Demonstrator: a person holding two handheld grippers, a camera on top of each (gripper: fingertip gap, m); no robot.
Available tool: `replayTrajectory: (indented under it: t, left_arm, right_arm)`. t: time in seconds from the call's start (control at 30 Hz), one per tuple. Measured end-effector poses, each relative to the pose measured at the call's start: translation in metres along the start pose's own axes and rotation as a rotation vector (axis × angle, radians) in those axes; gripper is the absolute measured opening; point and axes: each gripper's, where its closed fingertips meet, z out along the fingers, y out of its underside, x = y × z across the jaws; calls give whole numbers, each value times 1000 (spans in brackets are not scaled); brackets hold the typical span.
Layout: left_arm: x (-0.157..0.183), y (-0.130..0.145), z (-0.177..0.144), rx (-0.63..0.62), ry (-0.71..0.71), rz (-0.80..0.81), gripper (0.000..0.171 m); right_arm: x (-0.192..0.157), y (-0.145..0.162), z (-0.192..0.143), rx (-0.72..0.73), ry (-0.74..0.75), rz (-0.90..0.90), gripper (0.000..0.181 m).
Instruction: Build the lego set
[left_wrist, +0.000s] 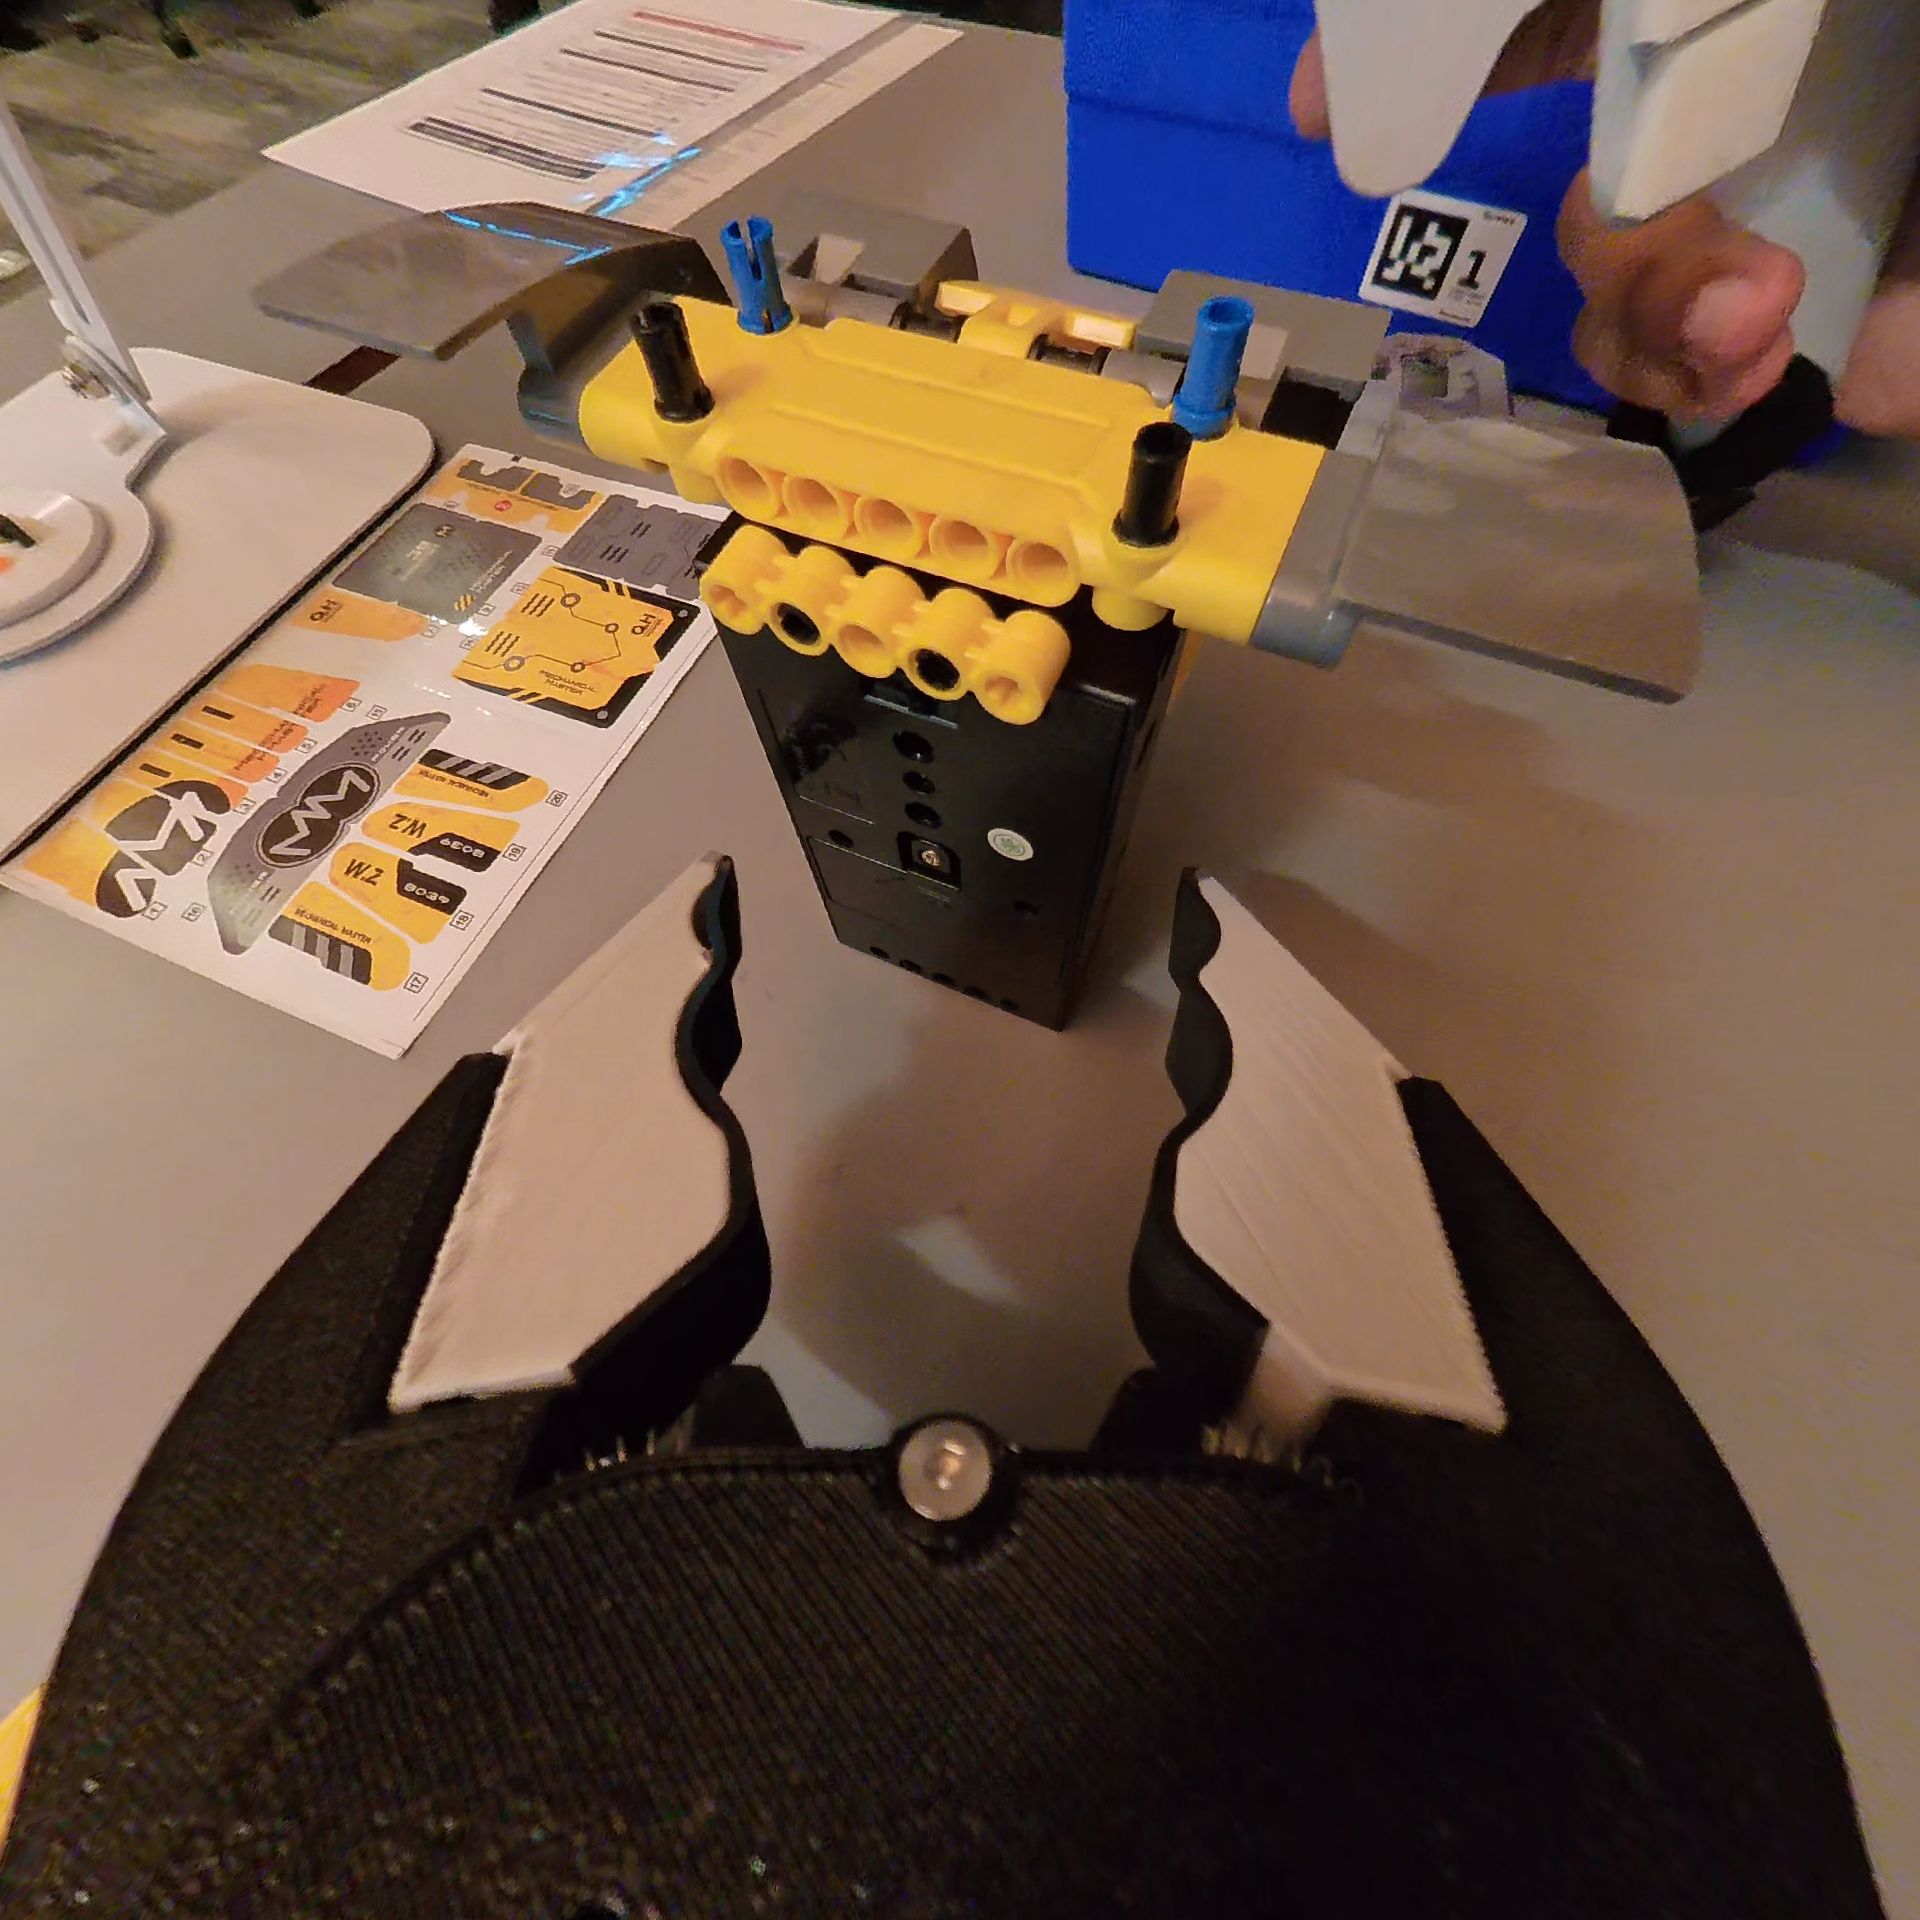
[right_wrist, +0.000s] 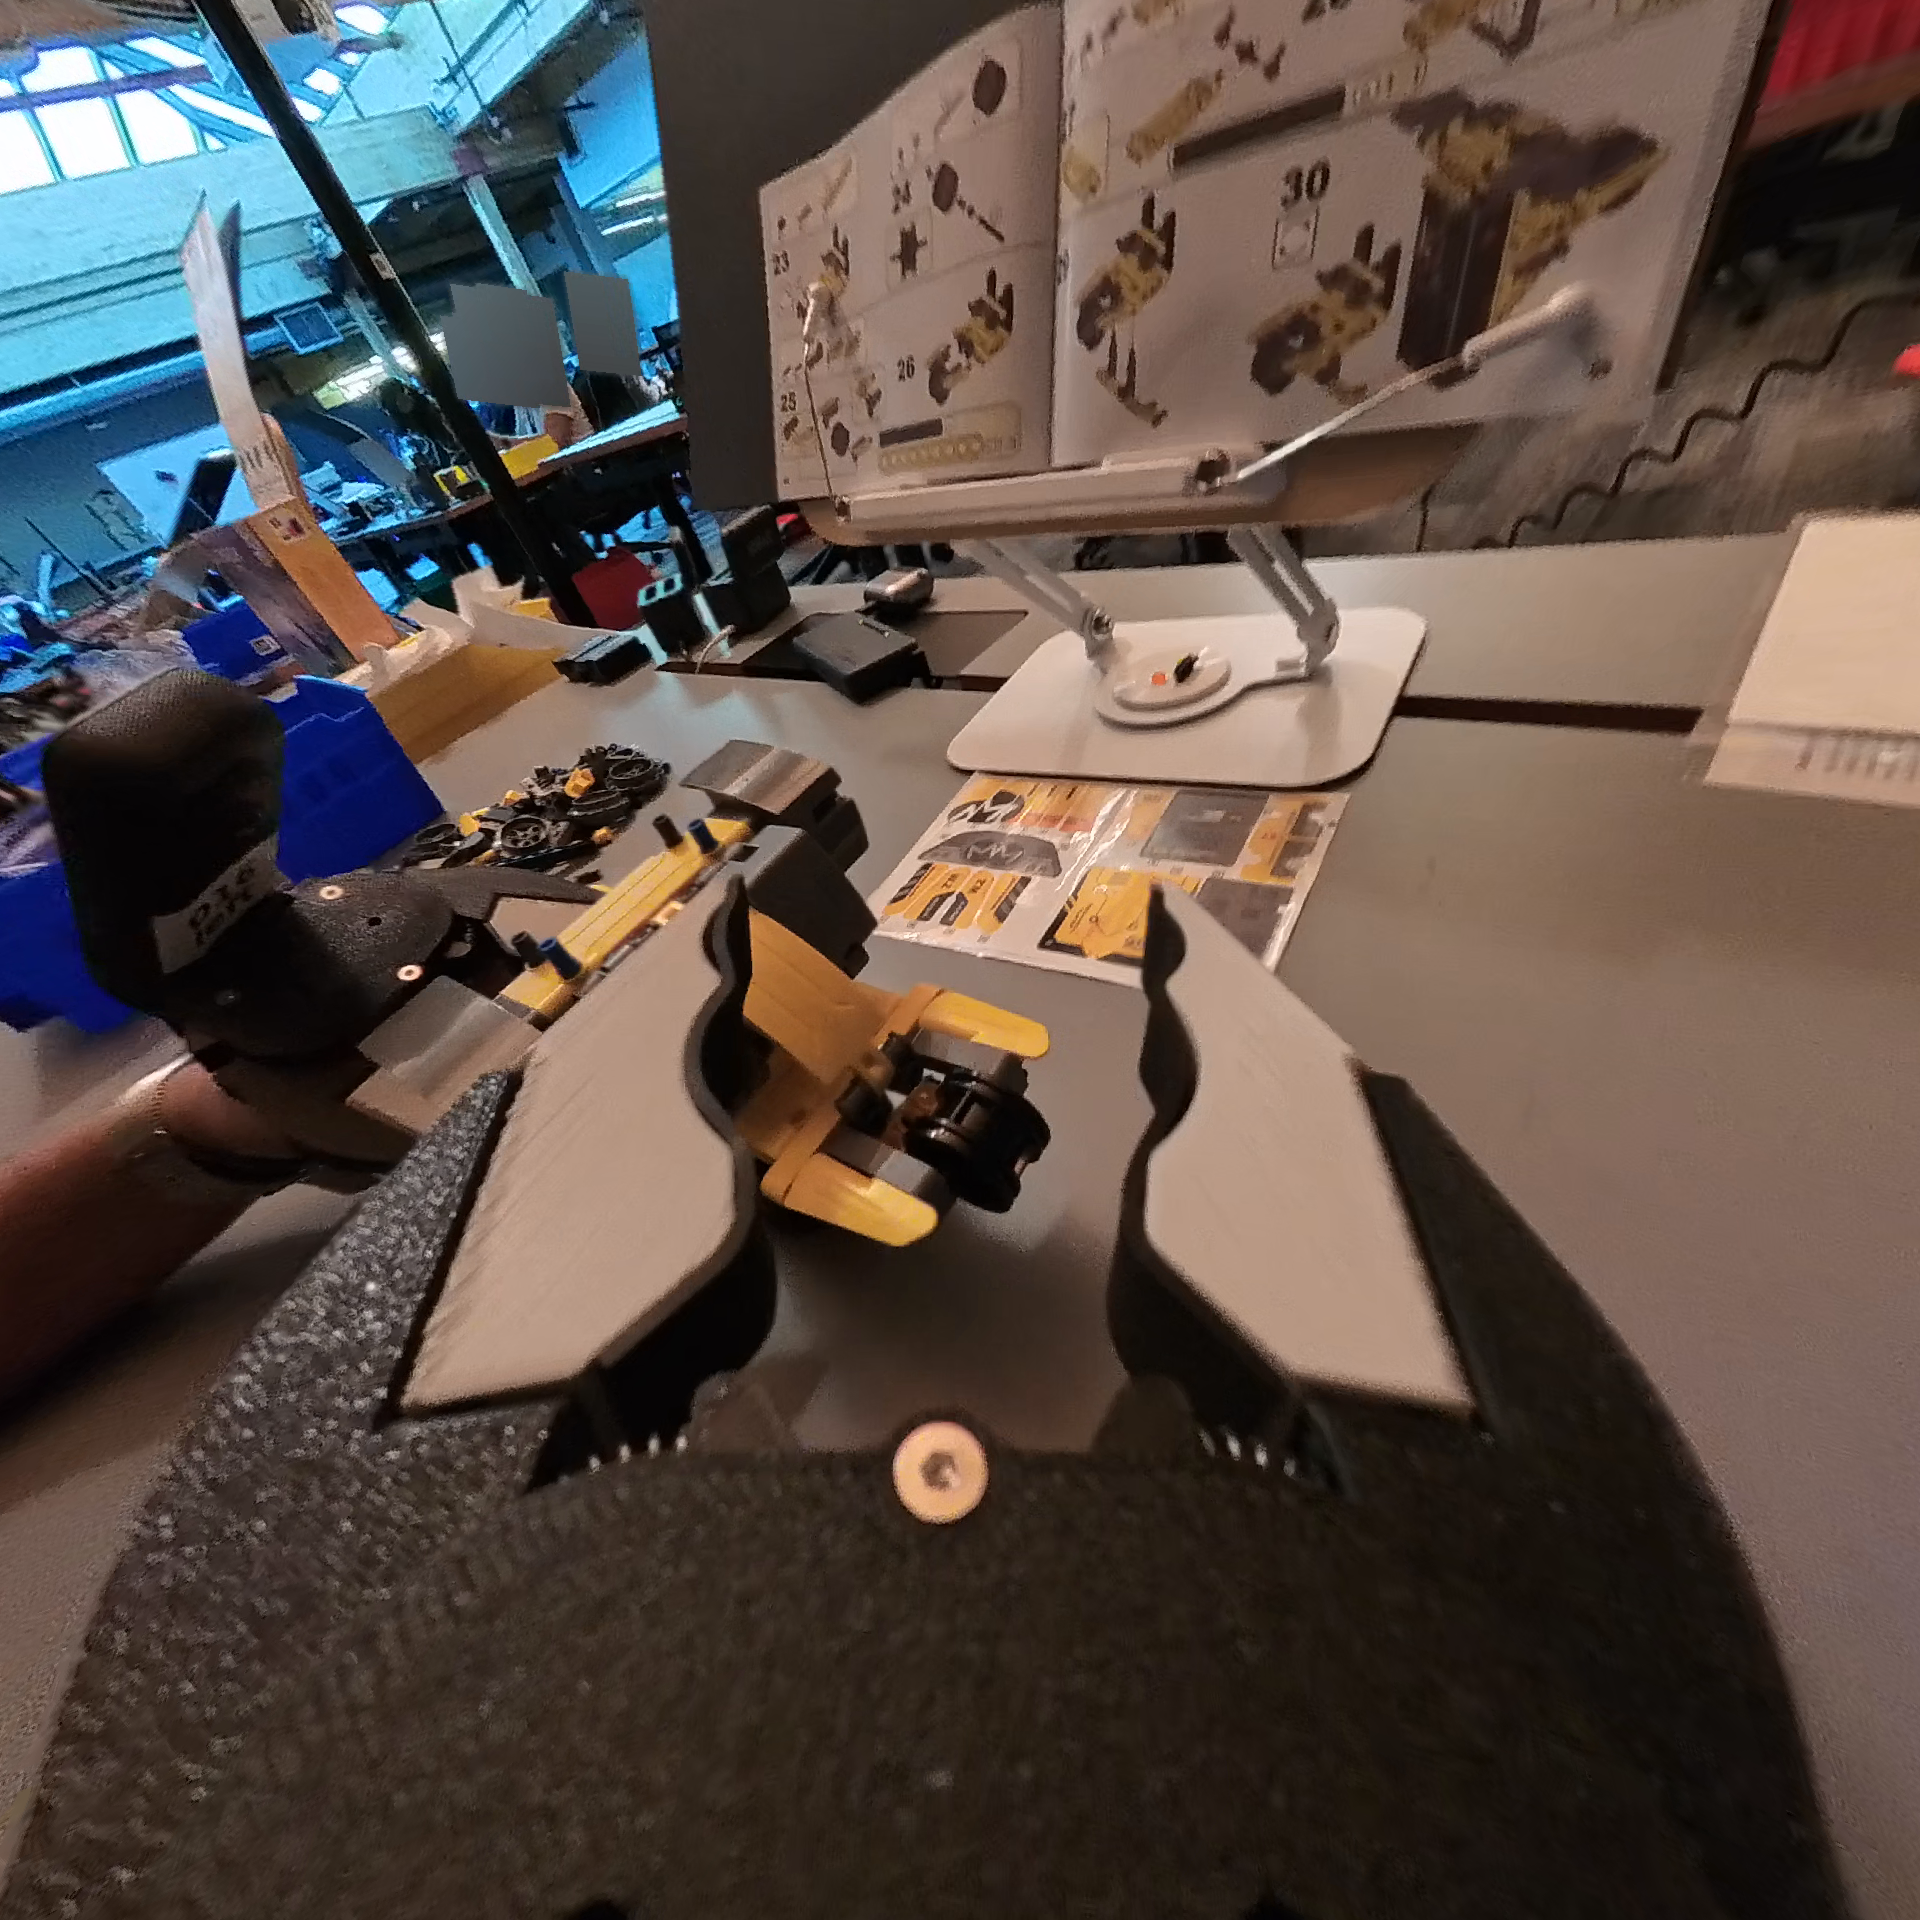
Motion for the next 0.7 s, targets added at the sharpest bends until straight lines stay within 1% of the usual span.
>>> replayTrajectory:
  t: [0.1,0.17,0.37,0.5,0.63,0.7]
  left_arm:
    - [0,-1,0,4,4,-7,79]
    - [-1,-1,-1,6,5,-11,79]
    - [0,-1,0,5,5,-3,79]
    - [3,-1,-1,10,18,6,78]
    - [6,-3,-2,15,46,-23,78]
    - [4,0,-1,3,30,-11,74]
  right_arm:
    - [-4,-5,-1,29,20,-99,74]
    - [-9,-5,-1,36,0,-133,71]
    - [-13,0,0,13,-29,-165,67]
    - [-11,-1,0,16,-18,-185,67]
    - [-9,0,0,13,-12,-179,68]
    - [-8,2,1,4,-5,-174,68]
